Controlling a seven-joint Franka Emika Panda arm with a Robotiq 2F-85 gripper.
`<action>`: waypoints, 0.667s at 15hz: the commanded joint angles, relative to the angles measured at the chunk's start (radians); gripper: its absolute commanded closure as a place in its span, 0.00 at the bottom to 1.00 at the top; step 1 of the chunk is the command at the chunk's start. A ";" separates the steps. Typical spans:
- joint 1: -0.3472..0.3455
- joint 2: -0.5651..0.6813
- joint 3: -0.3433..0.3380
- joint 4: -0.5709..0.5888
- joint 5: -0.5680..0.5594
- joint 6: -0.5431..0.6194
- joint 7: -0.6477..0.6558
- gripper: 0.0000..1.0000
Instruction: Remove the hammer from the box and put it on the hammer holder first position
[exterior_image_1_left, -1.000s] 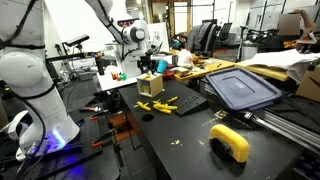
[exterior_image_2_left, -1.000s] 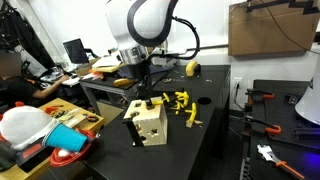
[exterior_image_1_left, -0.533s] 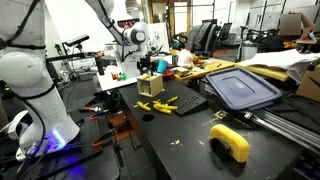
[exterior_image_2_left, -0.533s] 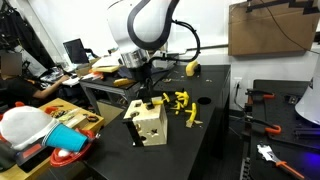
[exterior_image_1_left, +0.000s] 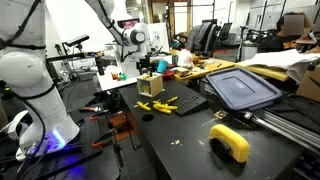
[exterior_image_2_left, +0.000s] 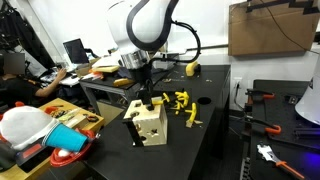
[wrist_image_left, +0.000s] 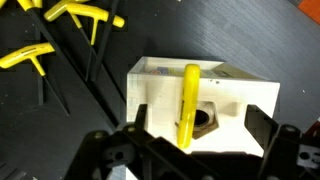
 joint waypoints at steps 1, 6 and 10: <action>-0.006 -0.013 0.008 -0.006 0.023 -0.013 -0.030 0.26; -0.004 -0.018 0.014 -0.012 0.027 -0.009 -0.030 0.63; -0.005 -0.021 0.019 -0.018 0.036 -0.005 -0.032 0.93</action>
